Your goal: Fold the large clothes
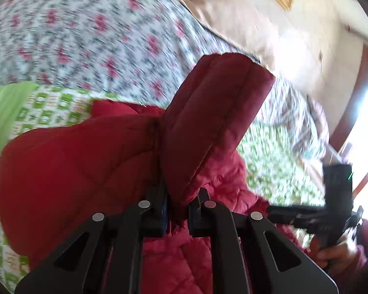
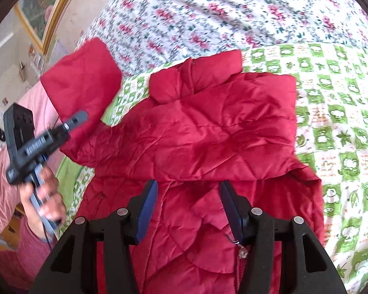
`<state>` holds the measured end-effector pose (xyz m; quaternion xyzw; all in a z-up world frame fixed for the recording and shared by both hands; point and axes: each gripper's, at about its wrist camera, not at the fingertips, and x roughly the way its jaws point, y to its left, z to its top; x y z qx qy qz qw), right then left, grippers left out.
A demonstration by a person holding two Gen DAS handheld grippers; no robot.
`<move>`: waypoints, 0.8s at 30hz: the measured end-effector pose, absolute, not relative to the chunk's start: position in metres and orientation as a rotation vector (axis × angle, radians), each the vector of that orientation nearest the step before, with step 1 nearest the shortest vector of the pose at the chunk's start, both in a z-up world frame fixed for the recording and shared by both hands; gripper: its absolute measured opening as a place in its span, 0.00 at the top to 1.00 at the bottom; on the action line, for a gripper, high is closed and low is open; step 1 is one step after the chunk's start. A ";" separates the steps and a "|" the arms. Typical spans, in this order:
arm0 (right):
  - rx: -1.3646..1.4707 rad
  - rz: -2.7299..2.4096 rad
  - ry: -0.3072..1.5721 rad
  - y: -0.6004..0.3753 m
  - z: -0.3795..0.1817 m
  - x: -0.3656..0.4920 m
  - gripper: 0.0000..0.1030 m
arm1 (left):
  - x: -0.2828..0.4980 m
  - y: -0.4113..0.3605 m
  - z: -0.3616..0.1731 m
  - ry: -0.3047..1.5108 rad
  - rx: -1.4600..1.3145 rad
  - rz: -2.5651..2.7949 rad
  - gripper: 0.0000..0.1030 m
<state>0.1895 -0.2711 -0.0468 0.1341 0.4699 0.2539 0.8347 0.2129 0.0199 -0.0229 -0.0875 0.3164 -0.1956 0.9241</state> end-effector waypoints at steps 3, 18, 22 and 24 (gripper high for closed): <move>0.318 0.530 0.986 -0.280 -0.045 0.194 0.46 | 0.220 -0.004 -0.042 0.689 -0.136 -0.404 0.91; 0.590 0.618 0.990 -0.285 -0.053 0.240 0.18 | 0.223 -0.054 -0.104 0.761 0.002 -0.365 0.90; 0.703 0.636 1.057 -0.276 -0.075 0.268 0.18 | 0.222 -0.054 -0.104 0.764 0.001 -0.369 0.88; 0.749 0.629 1.091 -0.271 -0.090 0.282 0.24 | 0.223 -0.052 -0.105 0.791 -0.012 -0.381 0.79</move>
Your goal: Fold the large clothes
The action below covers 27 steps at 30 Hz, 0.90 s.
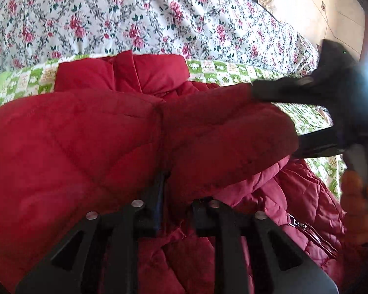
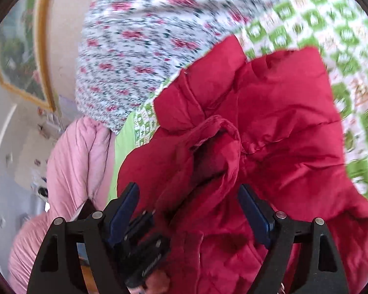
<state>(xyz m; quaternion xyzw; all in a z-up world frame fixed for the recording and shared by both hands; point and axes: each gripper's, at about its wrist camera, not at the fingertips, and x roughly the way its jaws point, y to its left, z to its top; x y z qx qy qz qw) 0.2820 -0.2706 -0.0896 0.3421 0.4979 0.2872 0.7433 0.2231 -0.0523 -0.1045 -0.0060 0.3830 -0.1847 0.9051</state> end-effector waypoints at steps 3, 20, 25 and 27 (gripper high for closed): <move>0.754 0.624 1.142 -0.263 -0.105 0.293 0.84 | 0.217 -0.044 -0.099 0.842 -0.065 -0.437 0.55; 0.598 0.644 0.969 -0.274 -0.030 0.273 0.93 | 0.220 0.111 -0.041 0.720 -0.287 -0.220 0.50; 0.512 0.625 0.897 -0.290 -0.006 0.265 0.93 | 0.233 0.095 -0.060 0.773 -0.244 -0.259 0.50; 0.481 0.572 0.926 -0.296 -0.020 0.269 0.93 | 0.239 0.088 -0.072 0.803 -0.220 -0.261 0.50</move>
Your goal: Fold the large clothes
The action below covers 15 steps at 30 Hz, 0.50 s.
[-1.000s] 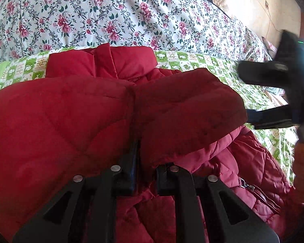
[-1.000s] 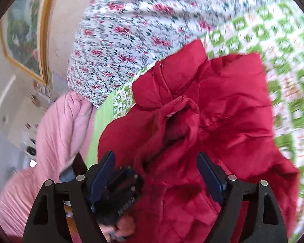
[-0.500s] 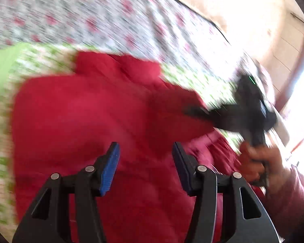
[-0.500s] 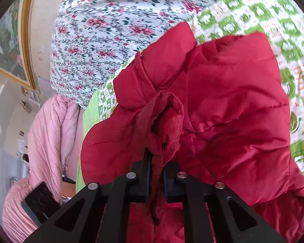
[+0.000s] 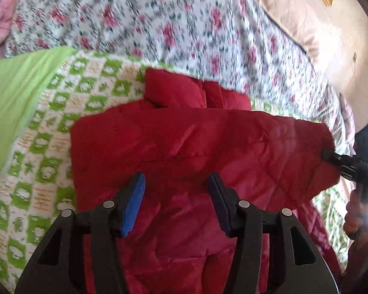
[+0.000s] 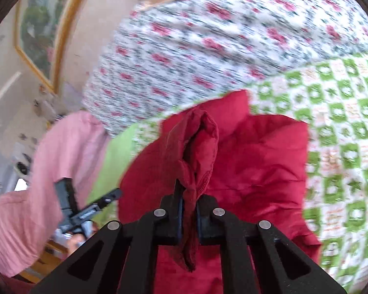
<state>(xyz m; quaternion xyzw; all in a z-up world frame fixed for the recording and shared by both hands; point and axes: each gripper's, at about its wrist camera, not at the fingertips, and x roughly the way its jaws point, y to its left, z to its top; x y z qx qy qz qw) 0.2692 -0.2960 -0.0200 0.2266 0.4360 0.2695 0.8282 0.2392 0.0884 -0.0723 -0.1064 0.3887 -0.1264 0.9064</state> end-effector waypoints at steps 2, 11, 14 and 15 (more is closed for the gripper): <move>0.463 0.510 0.973 -0.300 -0.045 0.277 0.93 | 0.242 0.079 -0.084 0.834 -0.170 -0.247 0.50; 0.386 0.385 1.070 -0.296 -0.115 0.293 0.83 | 0.241 0.068 -0.109 0.848 -0.081 -0.215 0.50; 0.334 0.329 1.017 -0.294 -0.086 0.281 0.79 | 0.241 0.068 -0.110 0.846 -0.075 -0.210 0.50; 0.276 0.296 0.953 -0.291 -0.068 0.272 0.77 | 0.241 0.067 -0.111 0.847 -0.072 -0.208 0.50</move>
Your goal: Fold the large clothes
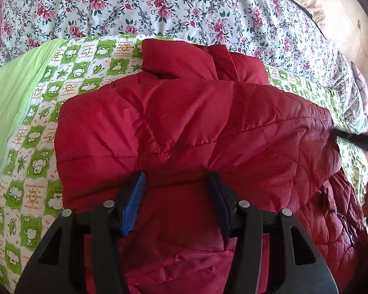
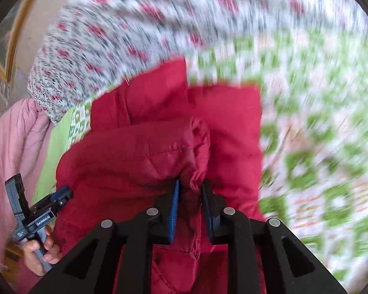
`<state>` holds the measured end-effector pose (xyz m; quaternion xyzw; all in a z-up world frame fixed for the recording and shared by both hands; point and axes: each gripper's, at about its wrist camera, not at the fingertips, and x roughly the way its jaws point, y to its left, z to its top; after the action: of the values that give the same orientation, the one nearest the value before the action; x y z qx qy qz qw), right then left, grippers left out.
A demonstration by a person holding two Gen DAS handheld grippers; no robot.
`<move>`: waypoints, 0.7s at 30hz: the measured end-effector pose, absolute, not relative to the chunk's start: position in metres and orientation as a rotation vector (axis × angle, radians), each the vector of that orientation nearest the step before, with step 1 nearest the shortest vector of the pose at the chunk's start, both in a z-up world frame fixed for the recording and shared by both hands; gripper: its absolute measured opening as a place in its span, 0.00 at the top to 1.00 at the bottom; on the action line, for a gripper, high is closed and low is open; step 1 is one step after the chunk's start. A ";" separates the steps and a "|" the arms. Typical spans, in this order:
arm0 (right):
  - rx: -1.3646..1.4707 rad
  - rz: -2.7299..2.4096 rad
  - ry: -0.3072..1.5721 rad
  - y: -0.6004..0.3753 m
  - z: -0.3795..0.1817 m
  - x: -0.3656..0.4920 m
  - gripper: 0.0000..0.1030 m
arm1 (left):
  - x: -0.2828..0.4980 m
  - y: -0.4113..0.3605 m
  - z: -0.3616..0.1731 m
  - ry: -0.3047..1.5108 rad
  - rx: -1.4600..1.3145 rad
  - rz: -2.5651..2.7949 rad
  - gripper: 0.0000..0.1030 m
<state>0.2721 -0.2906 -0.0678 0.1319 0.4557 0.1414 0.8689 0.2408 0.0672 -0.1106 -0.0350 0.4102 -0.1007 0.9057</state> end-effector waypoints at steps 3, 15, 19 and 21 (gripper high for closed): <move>0.164 0.294 0.804 -0.271 -0.029 0.254 0.70 | 0.242 0.066 -0.111 0.846 -0.071 -0.195 0.50; -0.023 0.388 1.061 -0.210 -0.111 0.303 1.00 | 0.245 0.064 -0.110 0.877 -0.041 -0.215 0.50; -0.001 0.377 1.092 -0.213 -0.122 0.304 1.00 | 0.236 0.066 -0.089 0.869 -0.054 -0.249 0.50; -0.028 0.363 1.088 -0.209 -0.123 0.303 1.00 | 0.231 0.074 -0.078 0.840 -0.064 -0.245 0.50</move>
<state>0.3025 -0.2093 -0.1233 -0.0132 0.5146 0.1718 0.8400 0.2311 0.0737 -0.0778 -0.0309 0.4066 -0.1185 0.9053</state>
